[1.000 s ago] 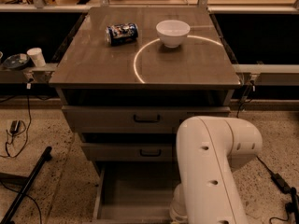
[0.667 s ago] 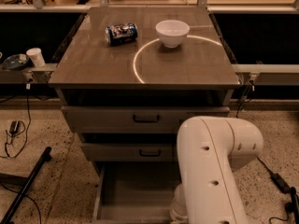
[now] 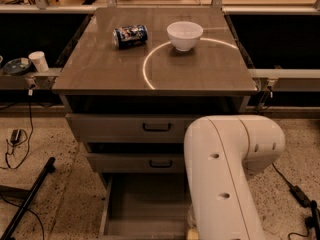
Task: Close bottom drawer
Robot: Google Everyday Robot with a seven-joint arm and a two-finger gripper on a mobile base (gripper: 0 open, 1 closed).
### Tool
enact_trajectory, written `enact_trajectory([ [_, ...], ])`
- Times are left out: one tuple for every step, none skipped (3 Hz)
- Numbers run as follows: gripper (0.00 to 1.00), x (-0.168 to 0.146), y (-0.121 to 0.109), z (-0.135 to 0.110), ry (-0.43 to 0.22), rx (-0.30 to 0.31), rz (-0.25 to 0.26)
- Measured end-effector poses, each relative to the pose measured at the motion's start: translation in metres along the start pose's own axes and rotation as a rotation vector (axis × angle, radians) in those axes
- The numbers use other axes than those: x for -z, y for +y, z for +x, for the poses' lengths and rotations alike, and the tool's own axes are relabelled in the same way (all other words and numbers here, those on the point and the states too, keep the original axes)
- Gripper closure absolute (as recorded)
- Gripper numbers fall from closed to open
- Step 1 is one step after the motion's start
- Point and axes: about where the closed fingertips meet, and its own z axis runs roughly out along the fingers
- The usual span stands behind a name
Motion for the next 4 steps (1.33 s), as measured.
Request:
enact_trajectory([
  [0.0,0.001,0.002,0.002,-0.004,-0.008,0.0],
  [0.0,0.005,0.005,0.008,-0.01,-0.026,0.001],
  [0.0,0.014,0.009,0.02,-0.002,-0.056,0.022],
  [0.0,0.034,0.018,0.056,0.028,-0.139,0.093],
])
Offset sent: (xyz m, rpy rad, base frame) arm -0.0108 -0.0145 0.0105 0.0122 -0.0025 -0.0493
